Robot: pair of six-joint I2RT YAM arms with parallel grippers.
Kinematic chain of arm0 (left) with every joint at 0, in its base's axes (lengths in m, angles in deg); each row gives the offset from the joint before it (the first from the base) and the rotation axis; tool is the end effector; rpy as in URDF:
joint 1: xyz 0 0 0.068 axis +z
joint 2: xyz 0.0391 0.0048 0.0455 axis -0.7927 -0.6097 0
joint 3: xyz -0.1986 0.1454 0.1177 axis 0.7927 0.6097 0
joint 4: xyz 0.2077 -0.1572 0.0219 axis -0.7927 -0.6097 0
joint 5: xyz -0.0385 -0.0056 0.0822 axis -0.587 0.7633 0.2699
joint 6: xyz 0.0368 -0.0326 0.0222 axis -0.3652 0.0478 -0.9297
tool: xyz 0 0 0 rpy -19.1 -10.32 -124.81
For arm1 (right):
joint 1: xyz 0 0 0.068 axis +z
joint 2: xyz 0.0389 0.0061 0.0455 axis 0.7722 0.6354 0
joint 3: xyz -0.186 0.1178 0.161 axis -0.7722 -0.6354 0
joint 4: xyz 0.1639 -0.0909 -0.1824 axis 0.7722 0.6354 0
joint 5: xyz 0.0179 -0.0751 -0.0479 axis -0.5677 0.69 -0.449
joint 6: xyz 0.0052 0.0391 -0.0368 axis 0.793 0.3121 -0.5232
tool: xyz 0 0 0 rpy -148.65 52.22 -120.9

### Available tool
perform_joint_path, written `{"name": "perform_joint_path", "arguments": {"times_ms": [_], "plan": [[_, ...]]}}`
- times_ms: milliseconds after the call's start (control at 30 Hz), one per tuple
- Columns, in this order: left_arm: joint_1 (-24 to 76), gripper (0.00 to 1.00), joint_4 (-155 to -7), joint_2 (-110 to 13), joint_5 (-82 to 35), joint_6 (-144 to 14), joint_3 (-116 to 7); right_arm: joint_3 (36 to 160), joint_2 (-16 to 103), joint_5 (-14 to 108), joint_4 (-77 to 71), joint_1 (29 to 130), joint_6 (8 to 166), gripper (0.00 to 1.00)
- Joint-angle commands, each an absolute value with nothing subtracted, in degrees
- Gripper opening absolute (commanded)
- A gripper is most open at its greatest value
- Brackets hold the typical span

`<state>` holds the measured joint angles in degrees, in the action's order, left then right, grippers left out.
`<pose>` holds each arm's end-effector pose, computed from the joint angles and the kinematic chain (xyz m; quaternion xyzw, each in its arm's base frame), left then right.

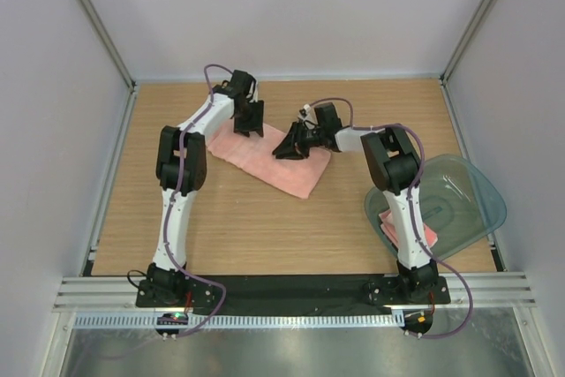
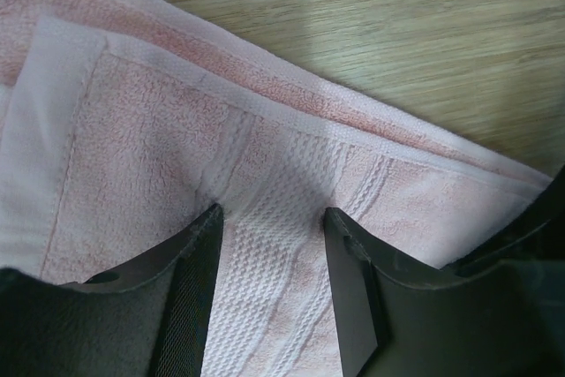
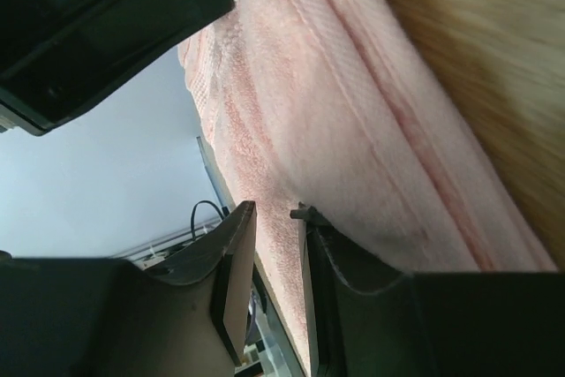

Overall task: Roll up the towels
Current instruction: Roll the towel

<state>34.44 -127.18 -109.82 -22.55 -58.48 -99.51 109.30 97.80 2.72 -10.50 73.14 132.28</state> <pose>0.4850 -0.1624 0.1750 0.0174 0.9706 -0.1313 0.2012 0.4391 0.2129 0.0914 0.0362 0.8394 0.5395 0.0553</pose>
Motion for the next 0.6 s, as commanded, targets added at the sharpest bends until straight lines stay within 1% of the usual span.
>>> {"name": "perform_joint_path", "arguments": {"times_ms": [0,67,200,400,567], "plan": [[35.56,0.52,-129.10,-111.68,-20.98,-59.76,-100.42,107.48,96.44,11.78,2.16,69.63,122.11,0.34],[36.17,0.53,-129.10,-111.85,-19.49,-60.20,-100.16,104.23,94.61,14.25,4.99,67.61,120.16,0.34],[36.70,0.54,-129.01,-112.29,-18.70,-61.17,-100.68,99.64,90.91,15.92,4.55,65.58,119.54,0.34],[36.70,0.54,-130.76,-109.76,-15.45,-61.69,-101.65,100.77,84.77,17.51,11.06,65.76,115.59,0.35],[36.53,0.57,-132.08,-103.69,-10.53,-61.96,-101.74,105.60,77.30,19.96,18.79,65.85,112.25,0.40]]}}
